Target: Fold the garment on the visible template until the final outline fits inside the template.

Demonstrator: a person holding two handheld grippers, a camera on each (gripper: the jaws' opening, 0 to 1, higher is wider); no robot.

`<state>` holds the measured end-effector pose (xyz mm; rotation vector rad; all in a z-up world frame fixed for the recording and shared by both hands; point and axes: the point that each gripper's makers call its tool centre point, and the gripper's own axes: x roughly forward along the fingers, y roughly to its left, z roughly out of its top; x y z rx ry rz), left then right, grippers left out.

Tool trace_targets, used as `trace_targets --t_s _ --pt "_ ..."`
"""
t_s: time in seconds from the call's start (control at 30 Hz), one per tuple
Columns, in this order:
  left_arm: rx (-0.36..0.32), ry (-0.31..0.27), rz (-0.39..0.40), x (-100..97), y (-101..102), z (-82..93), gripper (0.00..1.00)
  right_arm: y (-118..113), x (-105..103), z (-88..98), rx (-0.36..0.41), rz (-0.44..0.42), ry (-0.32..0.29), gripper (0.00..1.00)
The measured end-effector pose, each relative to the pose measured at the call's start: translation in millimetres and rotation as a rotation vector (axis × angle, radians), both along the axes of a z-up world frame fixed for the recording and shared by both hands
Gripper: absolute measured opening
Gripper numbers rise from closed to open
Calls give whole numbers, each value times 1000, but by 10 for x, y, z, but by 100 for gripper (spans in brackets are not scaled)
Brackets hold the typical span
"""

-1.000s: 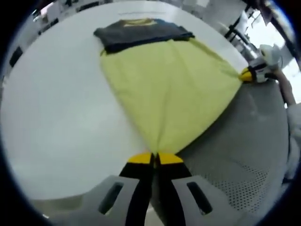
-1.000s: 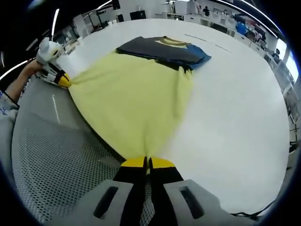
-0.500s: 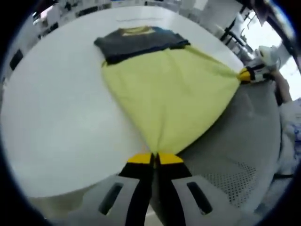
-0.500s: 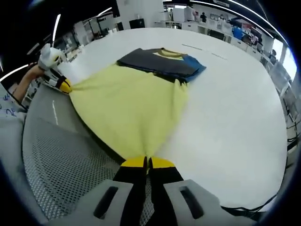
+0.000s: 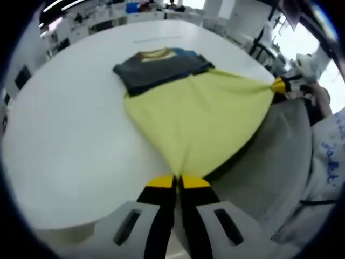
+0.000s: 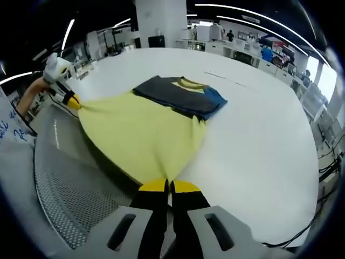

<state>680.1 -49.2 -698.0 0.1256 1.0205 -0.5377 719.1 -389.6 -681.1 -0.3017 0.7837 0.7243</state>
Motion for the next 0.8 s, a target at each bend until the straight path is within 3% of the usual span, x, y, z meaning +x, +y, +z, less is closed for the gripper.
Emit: trace_targets --t_s 0.17,0.4,0.57,0.8 --pt "-86 -33 -2 20 -50 82 0 15 16 78 25 -1 -20 2" --pt "-114 -72 15 16 1 182 0 33 -1 202 107 -7 -37 2" --pt "-198 -120 39 40 -7 330 0 78 19 398 271 -26 -53 2" --pt "-264 -156 49 11 8 490 0 -14 34 527 340 -41 -72 2"
